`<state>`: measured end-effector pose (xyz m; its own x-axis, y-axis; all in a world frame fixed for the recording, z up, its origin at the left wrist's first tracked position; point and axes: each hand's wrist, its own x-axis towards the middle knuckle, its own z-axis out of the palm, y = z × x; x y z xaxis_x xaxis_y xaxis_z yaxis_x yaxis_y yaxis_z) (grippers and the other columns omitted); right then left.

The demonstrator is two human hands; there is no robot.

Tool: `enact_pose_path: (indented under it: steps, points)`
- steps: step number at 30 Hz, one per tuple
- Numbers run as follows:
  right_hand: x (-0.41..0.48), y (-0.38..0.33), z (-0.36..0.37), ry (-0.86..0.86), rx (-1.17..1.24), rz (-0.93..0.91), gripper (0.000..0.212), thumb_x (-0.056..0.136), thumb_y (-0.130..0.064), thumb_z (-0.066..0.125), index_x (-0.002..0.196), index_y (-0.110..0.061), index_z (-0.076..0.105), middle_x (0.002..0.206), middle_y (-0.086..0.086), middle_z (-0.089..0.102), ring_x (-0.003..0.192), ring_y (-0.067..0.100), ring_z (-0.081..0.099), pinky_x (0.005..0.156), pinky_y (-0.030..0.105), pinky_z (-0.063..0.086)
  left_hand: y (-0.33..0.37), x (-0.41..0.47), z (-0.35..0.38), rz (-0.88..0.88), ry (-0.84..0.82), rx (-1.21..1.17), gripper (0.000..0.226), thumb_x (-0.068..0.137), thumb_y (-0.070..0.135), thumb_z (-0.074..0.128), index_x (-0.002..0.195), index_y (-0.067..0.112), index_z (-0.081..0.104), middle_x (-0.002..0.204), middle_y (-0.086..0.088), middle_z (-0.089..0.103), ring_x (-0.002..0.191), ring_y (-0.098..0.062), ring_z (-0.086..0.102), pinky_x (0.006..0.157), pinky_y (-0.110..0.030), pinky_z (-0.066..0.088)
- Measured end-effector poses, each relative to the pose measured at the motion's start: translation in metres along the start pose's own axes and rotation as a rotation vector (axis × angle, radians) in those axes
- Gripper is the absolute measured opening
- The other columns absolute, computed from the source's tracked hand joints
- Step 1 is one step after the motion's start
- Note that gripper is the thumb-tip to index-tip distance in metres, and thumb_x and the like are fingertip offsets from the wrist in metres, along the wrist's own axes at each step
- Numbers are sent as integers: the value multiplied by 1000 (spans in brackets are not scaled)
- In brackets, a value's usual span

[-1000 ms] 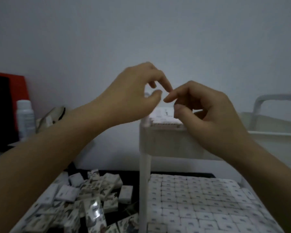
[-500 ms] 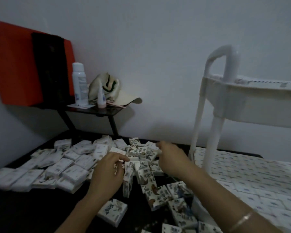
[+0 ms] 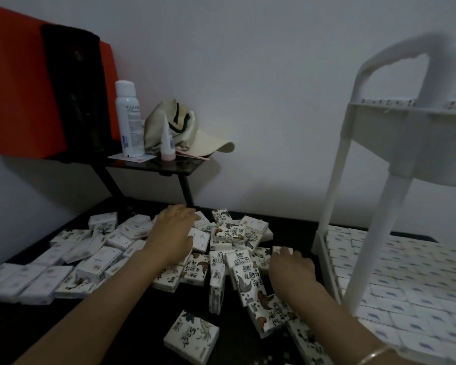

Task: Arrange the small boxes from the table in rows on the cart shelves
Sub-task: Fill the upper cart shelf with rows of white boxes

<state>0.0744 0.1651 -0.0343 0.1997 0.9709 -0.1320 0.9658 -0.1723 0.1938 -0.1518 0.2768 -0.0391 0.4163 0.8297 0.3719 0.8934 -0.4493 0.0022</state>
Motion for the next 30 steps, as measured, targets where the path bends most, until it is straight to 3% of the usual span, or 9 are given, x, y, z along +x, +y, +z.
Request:
enact_pose_path:
  steps: [3,6,8,10,13,16,23,27,30]
  points:
    - [-1,2,-3,80,53,17,49,91,-19,59,135,-11,39,135,10,41,120,28,47,84,34,43,1,9,1,62,-147,189,58,91,28,53,146,26,36,154,3,34,144,-20,20,119,-39,5]
    - [3,5,-5,47,123,80,69,89,-20,65,144,-7,26,141,15,34,119,27,49,76,33,41,3,12,1,71,-213,266,60,89,33,59,145,26,39,149,-2,41,143,-22,23,119,-41,3]
    - [8,8,-5,-19,160,91,84,90,-18,61,152,-5,6,153,20,20,125,29,47,86,35,45,4,12,1,110,-173,275,56,84,32,64,138,28,48,139,-1,51,135,-21,34,117,-39,6]
    - [10,11,-6,-63,187,98,85,92,-19,59,153,-6,2,154,18,21,129,30,45,94,37,44,5,11,3,131,-124,236,49,81,29,68,129,30,55,128,3,57,126,-19,42,114,-34,13]
    - [10,13,-5,11,245,98,65,90,-26,63,142,-6,28,140,14,36,118,28,51,81,32,44,1,9,4,107,-14,87,45,78,32,70,121,32,57,118,7,60,116,-17,48,106,-32,28]
    - [3,14,-7,98,278,67,60,84,-31,71,131,-9,40,131,12,36,110,26,52,72,28,41,4,-1,-13,-30,60,-262,46,76,26,73,119,33,59,108,4,57,102,-18,54,88,-34,44]
    - [-38,16,-22,348,420,-136,52,86,-32,68,129,-23,42,125,-1,51,97,17,59,69,26,42,34,-35,-76,-172,118,-708,46,77,19,79,116,35,61,107,11,60,91,-5,58,77,-22,49]
    - [-71,21,-52,381,752,-327,52,82,-37,73,127,-31,48,117,-11,59,95,9,61,78,29,54,55,-47,-117,-231,158,-889,46,72,17,83,108,25,56,93,8,71,82,-4,64,72,-20,51]
    - [-98,32,-75,266,1084,-439,40,84,-27,73,119,-32,55,106,-9,64,76,11,68,61,29,58,74,-54,-153,-171,167,-1021,38,76,15,80,105,27,59,90,6,74,83,-11,69,74,-27,56]
